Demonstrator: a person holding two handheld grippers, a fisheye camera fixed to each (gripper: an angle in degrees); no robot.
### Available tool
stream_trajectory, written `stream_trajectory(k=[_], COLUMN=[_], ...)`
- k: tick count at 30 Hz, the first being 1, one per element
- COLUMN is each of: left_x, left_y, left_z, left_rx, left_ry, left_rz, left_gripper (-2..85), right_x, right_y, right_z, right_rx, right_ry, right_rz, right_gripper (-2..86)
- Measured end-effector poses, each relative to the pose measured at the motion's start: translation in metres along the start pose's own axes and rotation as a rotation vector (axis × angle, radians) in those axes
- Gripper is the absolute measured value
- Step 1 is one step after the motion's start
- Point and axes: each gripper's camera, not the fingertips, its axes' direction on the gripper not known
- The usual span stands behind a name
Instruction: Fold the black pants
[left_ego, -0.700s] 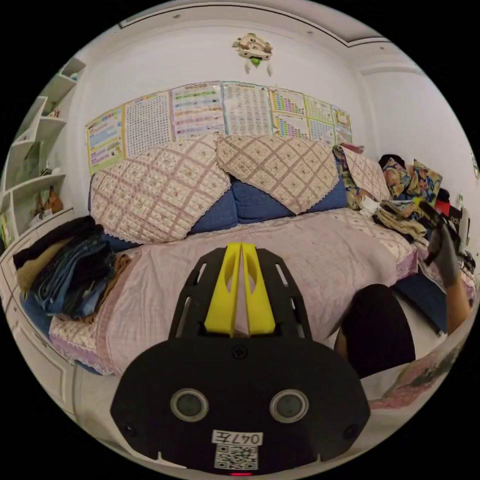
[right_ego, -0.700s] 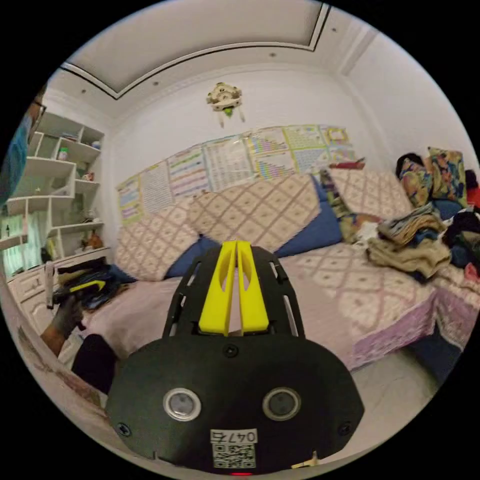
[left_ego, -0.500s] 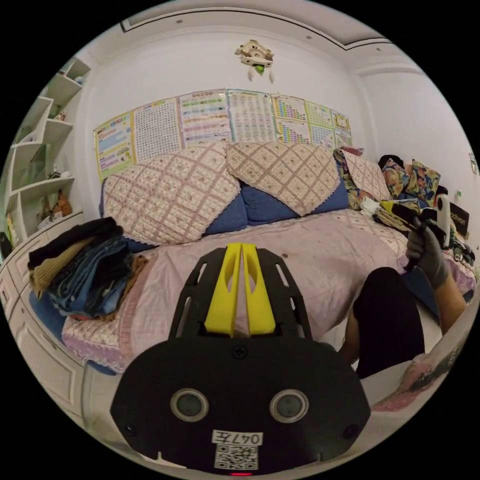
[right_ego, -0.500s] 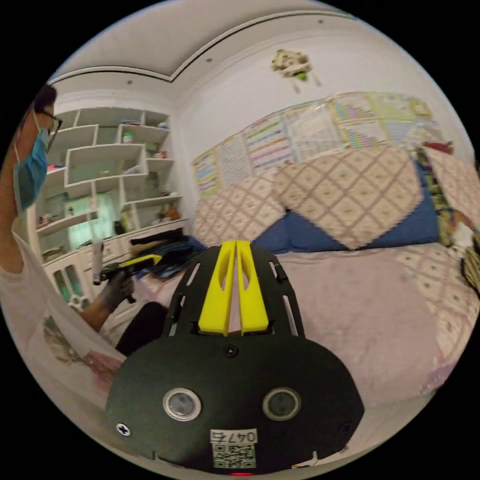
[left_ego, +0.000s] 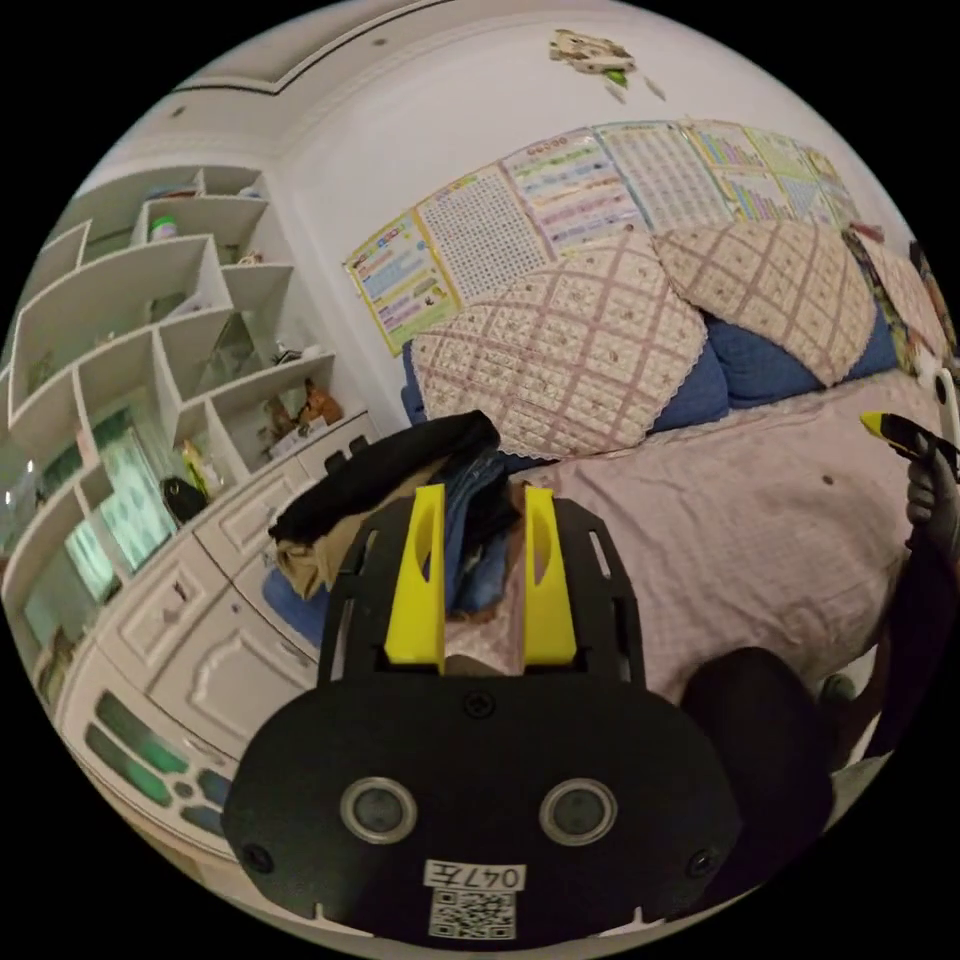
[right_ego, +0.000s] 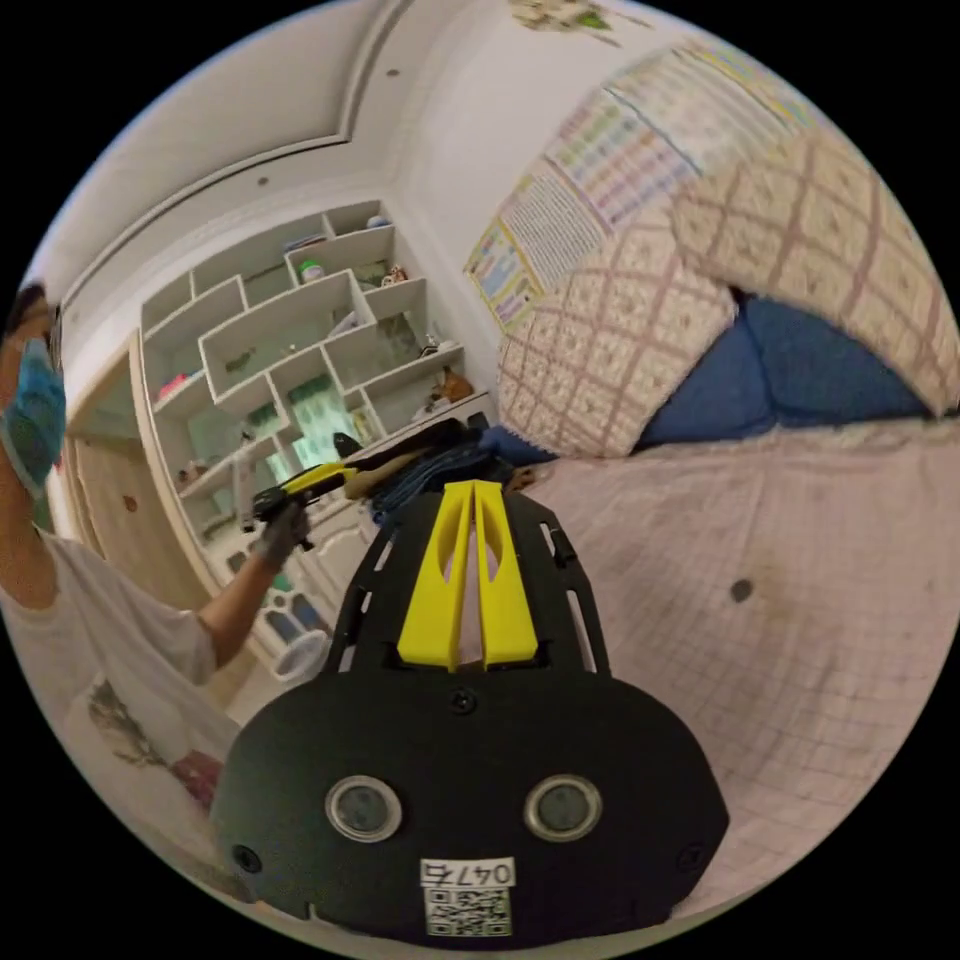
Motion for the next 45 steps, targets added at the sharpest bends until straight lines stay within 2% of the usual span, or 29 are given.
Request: stream_trajectory(k=[2, 4, 7, 11, 14, 17, 19, 22, 24, 25, 28, 30, 32, 35, 37, 39, 41, 45], left_x=[0.0, 0.006, 0.016, 0.002, -0.026, -0.067, -0.1, -0.168, -0.209, -0.215, -0.215, -0.202, -0.187, -0.17, -0.167, -0.165, -0.163, -0.156], left_y=[-0.012, -0.02, -0.025, -0.013, 0.0, 0.019, 0.031, 0.062, 0.095, 0.103, 0.117, 0.124, 0.133, 0.155, 0.166, 0.174, 0.178, 0.186], left_z=[0.029, 0.068, 0.154, 0.242, 0.257, 0.241, 0.231, 0.209, 0.184, 0.175, 0.127, 0.096, 0.078, 0.057, 0.046, 0.018, -0.014, -0.083], left_rx=[0.012, 0.011, -0.09, -0.234, -0.273, -0.232, -0.212, -0.139, -0.037, -0.01, 0.082, 0.131, 0.147, 0.171, 0.171, 0.185, 0.197, 0.199], left_ry=[-0.033, -0.086, -0.127, -0.149, -0.188, -0.093, 0.005, 0.218, 0.373, 0.405, 0.493, 0.621, 0.694, 0.759, 0.815, 0.864, 0.866, 0.845], left_rz=[0.066, 0.138, 0.228, 0.186, 0.101, 0.006, -0.103, -0.382, -0.586, -0.615, -0.575, -0.549, -0.546, -0.619, -0.663, -0.664, -0.622, -0.542], left_gripper=[13.8, 15.2, 17.0, 17.0, 11.4, 2.0, 0.7, -0.2, -0.6, -0.6, -0.8, -0.8, -0.8, -0.8, -0.8, -0.8, -0.8, -0.7], right_x=[0.015, 0.026, 0.055, 0.092, 0.104, 0.112, 0.117, 0.126, 0.13, 0.134, 0.143, 0.15, 0.147, 0.121, 0.121, 0.14, 0.165, 0.182], right_y=[-0.004, -0.008, -0.011, -0.018, -0.026, -0.034, -0.038, -0.043, -0.046, -0.048, -0.053, -0.058, -0.083, -0.133, -0.157, -0.17, -0.178, -0.18], right_z=[0.029, 0.051, 0.087, 0.13, 0.163, 0.201, 0.221, 0.251, 0.266, 0.274, 0.294, 0.307, 0.341, 0.421, 0.478, 0.533, 0.599, 0.698], right_rx=[0.001, -0.014, -0.036, 0.031, 0.023, -0.02, -0.04, -0.067, -0.074, -0.074, -0.066, -0.054, -0.089, -0.155, -0.175, -0.165, -0.155, -0.253], right_ry=[-0.121, -0.161, -0.244, -0.359, -0.374, -0.395, -0.415, -0.437, -0.441, -0.44, -0.419, -0.331, -0.186, -0.145, -0.226, -0.39, -0.517, -0.674], right_rz=[-0.007, -0.003, 0.084, 0.176, 0.172, 0.168, 0.165, 0.169, 0.171, 0.172, 0.18, 0.194, 0.142, 0.007, 0.037, 0.2, 0.384, 0.576], right_gripper=[-1.3, -1.3, -1.3, -1.3, -1.3, -1.3, -1.3, -1.3, -1.2, -1.2, -0.9, -0.1, 4.9, 13.9, 15.5, 16.9, 19.1, 20.3])
